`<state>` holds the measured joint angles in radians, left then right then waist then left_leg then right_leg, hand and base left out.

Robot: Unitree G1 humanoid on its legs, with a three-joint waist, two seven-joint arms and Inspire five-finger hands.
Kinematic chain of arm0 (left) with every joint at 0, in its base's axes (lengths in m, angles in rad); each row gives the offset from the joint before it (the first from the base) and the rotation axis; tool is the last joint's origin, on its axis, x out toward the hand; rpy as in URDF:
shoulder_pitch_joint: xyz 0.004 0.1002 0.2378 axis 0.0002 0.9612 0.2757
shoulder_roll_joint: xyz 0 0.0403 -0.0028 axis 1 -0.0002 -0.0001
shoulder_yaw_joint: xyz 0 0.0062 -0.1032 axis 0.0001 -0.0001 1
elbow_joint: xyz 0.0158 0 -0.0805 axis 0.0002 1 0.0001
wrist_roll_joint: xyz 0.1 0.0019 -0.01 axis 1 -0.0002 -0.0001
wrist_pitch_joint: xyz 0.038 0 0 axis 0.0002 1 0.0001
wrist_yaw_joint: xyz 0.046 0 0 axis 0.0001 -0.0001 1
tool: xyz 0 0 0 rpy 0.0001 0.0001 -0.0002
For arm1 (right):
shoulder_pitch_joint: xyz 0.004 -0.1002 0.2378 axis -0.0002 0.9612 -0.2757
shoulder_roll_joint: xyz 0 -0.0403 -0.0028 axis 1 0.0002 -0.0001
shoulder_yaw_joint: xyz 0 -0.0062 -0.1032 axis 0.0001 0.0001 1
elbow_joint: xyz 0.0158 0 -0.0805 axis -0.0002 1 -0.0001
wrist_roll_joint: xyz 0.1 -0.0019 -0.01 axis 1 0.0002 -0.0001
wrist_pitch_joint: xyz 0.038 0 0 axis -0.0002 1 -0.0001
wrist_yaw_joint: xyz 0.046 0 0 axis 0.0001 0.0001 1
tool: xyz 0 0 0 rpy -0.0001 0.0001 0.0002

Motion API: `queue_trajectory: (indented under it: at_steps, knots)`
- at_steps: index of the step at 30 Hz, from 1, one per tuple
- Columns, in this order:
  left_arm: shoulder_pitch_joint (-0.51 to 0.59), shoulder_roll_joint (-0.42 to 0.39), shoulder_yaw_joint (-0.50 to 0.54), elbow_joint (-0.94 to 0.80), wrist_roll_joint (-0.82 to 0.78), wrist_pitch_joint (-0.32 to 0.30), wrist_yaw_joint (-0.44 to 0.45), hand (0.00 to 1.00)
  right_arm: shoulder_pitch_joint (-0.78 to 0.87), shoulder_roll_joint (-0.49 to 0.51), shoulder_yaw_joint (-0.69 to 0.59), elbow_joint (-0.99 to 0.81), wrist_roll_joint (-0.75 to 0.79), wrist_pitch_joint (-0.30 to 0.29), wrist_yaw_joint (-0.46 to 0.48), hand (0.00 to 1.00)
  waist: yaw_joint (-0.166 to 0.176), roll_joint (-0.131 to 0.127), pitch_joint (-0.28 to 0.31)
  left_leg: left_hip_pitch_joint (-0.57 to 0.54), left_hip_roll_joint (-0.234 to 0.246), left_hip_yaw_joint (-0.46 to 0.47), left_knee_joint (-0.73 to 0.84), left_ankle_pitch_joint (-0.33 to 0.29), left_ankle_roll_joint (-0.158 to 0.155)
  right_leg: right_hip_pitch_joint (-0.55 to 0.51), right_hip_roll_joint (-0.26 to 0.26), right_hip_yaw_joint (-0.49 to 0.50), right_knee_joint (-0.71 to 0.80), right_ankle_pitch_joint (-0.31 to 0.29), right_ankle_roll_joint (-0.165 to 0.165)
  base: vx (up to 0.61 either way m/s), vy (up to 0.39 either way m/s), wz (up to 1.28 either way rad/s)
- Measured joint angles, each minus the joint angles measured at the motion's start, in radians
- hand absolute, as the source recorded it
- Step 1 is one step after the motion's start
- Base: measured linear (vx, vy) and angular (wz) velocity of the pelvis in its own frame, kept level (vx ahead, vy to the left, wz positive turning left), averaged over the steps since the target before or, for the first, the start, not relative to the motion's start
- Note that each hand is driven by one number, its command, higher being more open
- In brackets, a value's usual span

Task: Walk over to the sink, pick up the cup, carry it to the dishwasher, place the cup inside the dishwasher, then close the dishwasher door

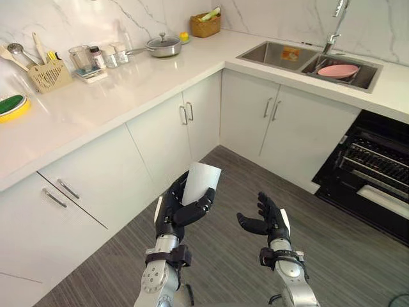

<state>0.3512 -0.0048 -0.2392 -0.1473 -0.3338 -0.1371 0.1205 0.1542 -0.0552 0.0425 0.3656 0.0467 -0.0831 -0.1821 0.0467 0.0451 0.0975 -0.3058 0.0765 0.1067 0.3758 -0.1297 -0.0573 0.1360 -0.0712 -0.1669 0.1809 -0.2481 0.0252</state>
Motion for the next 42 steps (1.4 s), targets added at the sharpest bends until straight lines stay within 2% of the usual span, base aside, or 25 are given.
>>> queue_trajectory:
  at_steps: [1, 2, 4, 6, 7, 8, 9, 11, 13, 16, 18, 19, 20, 22, 23, 24, 26, 28, 33, 34, 36, 37, 38, 40, 42]
  knots:
    - [0.002, 0.000, 0.002, 0.000, 0.000, 0.000, 0.002, 0.30, 0.000, -0.007, 0.001, 0.017, 0.000, 0.001, 0.000, 0.90, 0.008, 0.000, -0.003, 0.021, -0.012, 0.003, -0.029, 0.076, 0.013, 0.011, -0.006, 0.016, -0.009, -0.007, 0.012, 0.42, 0.273, -0.43]
    - [-0.006, 0.011, 0.015, 0.001, 0.000, 0.000, 0.004, 0.30, -0.008, -0.003, 0.001, 0.044, 0.000, 0.002, 0.000, 0.90, 0.007, -0.011, -0.007, 0.030, -0.032, 0.023, -0.020, 0.088, 0.064, 0.031, -0.028, 0.032, -0.021, -0.016, 0.031, 0.39, 0.234, -0.30]
    - [-0.033, 0.021, 0.025, 0.001, 0.001, 0.000, 0.008, 0.30, -0.011, -0.002, 0.005, 0.054, 0.000, 0.006, 0.003, 0.90, 0.000, -0.030, -0.003, 0.001, -0.042, 0.044, 0.077, -0.002, 0.093, 0.031, -0.057, 0.079, -0.009, -0.014, 0.036, 0.51, 0.317, -0.21]
    - [-0.036, 0.038, 0.016, 0.001, 0.002, 0.000, 0.008, 0.30, -0.022, 0.009, 0.005, 0.056, -0.001, 0.008, 0.009, 0.90, 0.000, -0.047, -0.003, 0.027, -0.045, 0.073, 0.088, -0.057, 0.103, -0.028, -0.073, 0.121, 0.128, -0.024, 0.052, 0.39, 0.265, -0.40]
    - [-0.034, 0.054, 0.011, 0.003, 0.002, 0.001, 0.008, 0.30, -0.039, 0.018, 0.004, 0.056, -0.002, 0.008, 0.011, 0.90, -0.005, -0.062, 0.003, 0.076, -0.054, 0.097, 0.067, -0.078, 0.110, -0.091, -0.092, 0.144, 0.301, -0.020, 0.084, 0.36, 0.213, -0.47]
    - [-0.033, 0.075, 0.007, 0.009, 0.002, 0.002, 0.008, 0.30, -0.053, 0.027, 0.005, 0.057, -0.004, 0.008, 0.014, 0.90, -0.017, -0.074, 0.007, 0.136, -0.068, 0.110, 0.033, -0.094, 0.120, -0.166, -0.122, 0.155, 0.508, 0.003, 0.136, 0.34, 0.185, -0.38]
    - [-0.033, 0.083, 0.003, 0.013, 0.002, 0.003, 0.008, 0.30, -0.056, 0.028, 0.005, 0.057, -0.006, 0.008, 0.014, 0.90, -0.024, -0.077, 0.006, 0.166, -0.071, 0.113, 0.022, -0.104, 0.123, -0.197, -0.130, 0.152, 0.596, 0.001, 0.133, 0.33, 0.136, -0.27]
    - [-0.031, 0.094, 0.001, 0.024, 0.003, 0.002, 0.009, 0.30, -0.067, 0.034, 0.006, 0.057, -0.013, 0.006, 0.020, 0.90, -0.036, -0.076, 0.002, 0.283, -0.066, 0.132, -0.039, -0.134, 0.120, -0.305, -0.151, 0.084, 0.778, -0.034, 0.065, 0.35, 0.097, -0.29]
    - [-0.031, 0.104, -0.003, 0.025, 0.003, -0.001, 0.010, 0.30, -0.073, 0.040, 0.013, 0.057, -0.019, 0.005, 0.022, 0.90, -0.038, -0.076, 0.000, 0.341, -0.060, 0.148, -0.090, -0.144, 0.105, -0.391, -0.150, 0.016, 0.758, -0.061, 0.022, 0.32, 0.029, -0.29]
    - [-0.032, 0.103, -0.005, 0.029, 0.002, 0.000, 0.011, 0.30, -0.075, 0.039, 0.015, 0.060, -0.031, 0.005, 0.024, 0.90, -0.064, -0.069, 0.004, 0.415, -0.032, 0.158, -0.142, -0.165, 0.070, -0.491, -0.130, -0.132, 0.571, -0.072, -0.006, 0.40, -0.057, -0.13]
    - [-0.035, 0.104, -0.004, 0.033, 0.002, 0.000, 0.012, 0.30, -0.072, 0.037, 0.015, 0.065, -0.031, 0.006, 0.024, 0.90, -0.077, -0.071, 0.002, 0.456, -0.007, 0.162, -0.152, -0.186, 0.032, -0.510, -0.067, -0.163, 0.377, -0.006, -0.026, 0.45, -0.095, -0.04]
    - [-0.032, 0.109, -0.005, 0.035, 0.002, 0.000, 0.012, 0.30, -0.061, 0.038, 0.016, 0.065, -0.031, 0.006, 0.024, 0.90, -0.084, -0.086, -0.007, 0.471, -0.016, 0.159, -0.143, -0.202, 0.008, -0.502, -0.050, -0.145, 0.263, 0.115, -0.060, 0.56, -0.114, 0.07]
    - [-0.049, 0.082, -0.008, 0.090, 0.004, 0.002, 0.009, 0.30, -0.053, 0.008, 0.012, 0.085, -0.031, 0.007, 0.021, 0.90, -0.094, -0.045, -0.018, 0.488, 0.021, 0.138, -0.080, -0.238, -0.015, -0.478, -0.022, -0.144, 0.290, 0.172, -0.103, 0.57, -0.119, 0.04]
    - [-0.056, 0.055, -0.012, 0.116, 0.011, 0.003, 0.009, 0.30, -0.047, -0.012, 0.005, 0.086, -0.031, 0.017, 0.021, 0.90, -0.089, -0.011, -0.016, 0.435, 0.080, 0.117, 0.109, -0.232, -0.020, -0.421, 0.024, -0.149, 0.249, 0.139, -0.109, 0.55, -0.140, -0.12]
    - [-0.055, 0.042, -0.010, 0.114, 0.014, 0.003, 0.009, 0.30, -0.029, -0.011, 0.006, 0.059, -0.030, 0.019, 0.020, 0.90, -0.082, 0.007, -0.005, 0.352, 0.135, 0.087, 0.338, -0.183, -0.018, -0.360, 0.063, -0.149, 0.214, 0.128, -0.124, 0.58, -0.158, -0.40]
    - [-0.048, 0.034, -0.012, 0.108, 0.014, 0.003, 0.008, 0.30, -0.009, -0.009, 0.006, 0.030, -0.028, 0.019, 0.015, 0.90, -0.065, 0.010, -0.004, 0.292, 0.177, 0.071, 0.503, -0.165, -0.025, -0.304, 0.092, -0.136, 0.175, 0.120, -0.137, 0.56, -0.144, -0.41]
    - [-0.044, 0.030, -0.026, 0.101, 0.014, 0.003, 0.006, 0.30, 0.018, -0.003, 0.006, -0.042, -0.026, 0.017, 0.004, 0.90, -0.057, 0.007, -0.003, 0.215, 0.199, 0.072, 0.601, -0.173, -0.011, -0.213, 0.114, -0.110, 0.101, 0.117, -0.141, 0.42, -0.067, -0.41]
    - [-0.030, 0.022, -0.028, 0.079, 0.014, 0.003, 0.002, 0.30, 0.009, 0.000, 0.005, -0.081, -0.015, 0.004, 0.003, 0.90, -0.053, 0.007, -0.003, 0.153, 0.188, 0.069, 0.566, -0.183, 0.004, -0.162, 0.118, -0.069, 0.054, 0.117, -0.140, 0.36, -0.014, -0.54]
    - [-0.021, 0.022, -0.023, 0.070, 0.014, 0.002, -0.003, 0.30, 0.005, 0.006, 0.005, -0.075, 0.000, -0.004, 0.005, 0.90, -0.018, -0.001, -0.002, 0.053, 0.064, -0.080, 0.249, -0.191, -0.004, -0.071, 0.112, 0.045, -0.025, 0.116, -0.126, 0.29, 0.119, -0.67]
    - [-0.020, 0.024, -0.025, 0.070, 0.014, 0.003, -0.002, 0.30, 0.004, 0.006, 0.005, -0.068, 0.000, -0.005, 0.006, 0.90, -0.014, -0.001, -0.002, 0.044, 0.011, -0.155, 0.127, -0.165, -0.012, -0.062, 0.104, 0.085, -0.029, 0.103, -0.099, 0.24, 0.212, -0.80]
    - [-0.017, 0.026, -0.026, 0.070, 0.015, 0.002, 0.003, 0.30, 0.001, 0.006, 0.006, -0.045, 0.000, -0.005, 0.006, 0.90, -0.008, 0.004, -0.004, 0.065, -0.011, -0.191, 0.033, -0.060, -0.007, -0.057, 0.102, 0.136, -0.016, 0.079, -0.069, 0.21, 0.221, -0.89]
    - [-0.011, 0.032, -0.022, 0.071, 0.015, 0.002, 0.007, 0.30, 0.001, 0.010, 0.014, -0.022, 0.000, -0.001, 0.007, 0.90, -0.006, 0.001, -0.011, 0.094, -0.014, -0.166, 0.032, -0.012, 0.011, -0.053, 0.097, 0.184, 0.003, 0.052, -0.052, 0.29, 0.331, -0.92]
    - [-0.011, 0.045, -0.022, 0.069, 0.016, 0.001, 0.009, 0.30, 0.011, 0.025, 0.026, -0.021, 0.000, 0.003, 0.006, 0.90, -0.011, -0.024, -0.019, 0.098, -0.023, -0.130, 0.046, -0.039, 0.026, -0.063, 0.077, 0.212, 0.027, 0.027, -0.034, 0.30, 0.328, -0.87]
    - [-0.013, 0.052, -0.026, 0.067, 0.019, 0.002, 0.009, 0.30, 0.008, 0.030, 0.039, -0.021, -0.001, 0.003, 0.006, 0.90, -0.016, -0.046, -0.027, 0.100, -0.027, -0.062, 0.072, -0.091, 0.049, -0.103, 0.054, 0.262, 0.086, -0.007, -0.012, 0.25, 0.249, -0.85]
    - [-0.014, 0.057, -0.026, 0.066, 0.019, 0.002, 0.014, 0.30, -0.014, 0.039, 0.052, -0.014, -0.003, 0.003, 0.010, 0.90, -0.020, -0.048, -0.027, 0.133, -0.021, 0.019, 0.079, -0.130, 0.071, -0.184, 0.028, 0.231, 0.251, -0.035, 0.032, 0.22, 0.220, -1.08]
